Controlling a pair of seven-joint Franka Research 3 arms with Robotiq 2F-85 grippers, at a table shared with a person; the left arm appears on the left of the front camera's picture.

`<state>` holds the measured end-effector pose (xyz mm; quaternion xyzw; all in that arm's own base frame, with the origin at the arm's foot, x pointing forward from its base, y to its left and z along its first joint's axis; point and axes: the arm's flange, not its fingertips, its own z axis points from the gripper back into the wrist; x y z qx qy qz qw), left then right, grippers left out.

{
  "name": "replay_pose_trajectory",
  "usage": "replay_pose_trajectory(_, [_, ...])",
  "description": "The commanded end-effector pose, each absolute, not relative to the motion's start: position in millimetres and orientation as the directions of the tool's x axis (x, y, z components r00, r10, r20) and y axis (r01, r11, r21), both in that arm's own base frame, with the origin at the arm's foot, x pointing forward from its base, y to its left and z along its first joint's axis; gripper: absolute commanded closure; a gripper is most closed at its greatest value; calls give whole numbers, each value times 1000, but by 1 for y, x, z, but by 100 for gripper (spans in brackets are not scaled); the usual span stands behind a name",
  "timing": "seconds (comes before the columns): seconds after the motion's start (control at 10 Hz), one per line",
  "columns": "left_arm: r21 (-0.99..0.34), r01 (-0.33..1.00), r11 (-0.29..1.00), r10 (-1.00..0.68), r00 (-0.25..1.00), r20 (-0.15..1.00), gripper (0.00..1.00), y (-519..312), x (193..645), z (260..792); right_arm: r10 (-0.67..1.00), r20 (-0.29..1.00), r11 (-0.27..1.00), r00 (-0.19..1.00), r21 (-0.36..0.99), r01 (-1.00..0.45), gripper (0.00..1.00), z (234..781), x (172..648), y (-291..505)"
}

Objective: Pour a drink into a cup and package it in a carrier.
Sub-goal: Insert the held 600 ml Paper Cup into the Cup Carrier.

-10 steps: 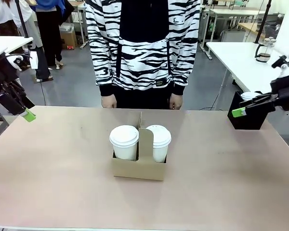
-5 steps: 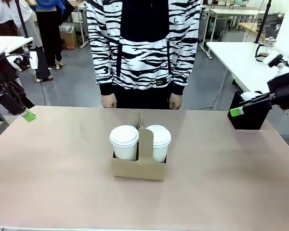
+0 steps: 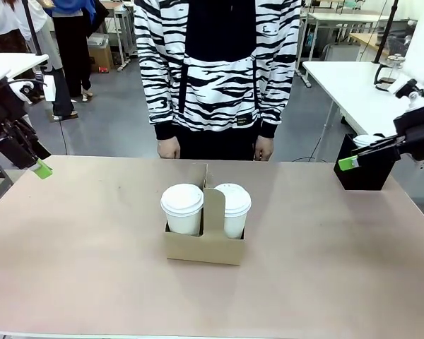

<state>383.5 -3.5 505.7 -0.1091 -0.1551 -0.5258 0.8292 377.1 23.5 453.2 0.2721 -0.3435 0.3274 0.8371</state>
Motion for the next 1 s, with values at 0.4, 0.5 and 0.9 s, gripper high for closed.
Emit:
replay_pose_trajectory(0.4, [-24, 905, 424, -833, 400, 383, 14, -3, 383, 506, 375, 759, 630, 532, 212, -747, 0, 452, 376, 21])
replay_pose_trajectory(0.5, [-24, 905, 424, -833, 400, 383, 14, -3, 383, 506, 375, 759, 630, 532, 212, -747, 0, 452, 376, 21])
replay_pose_trajectory(0.9, [-24, 905, 424, -833, 400, 383, 14, -3, 383, 506, 375, 759, 630, 532, 212, -747, 0, 452, 376, 21])
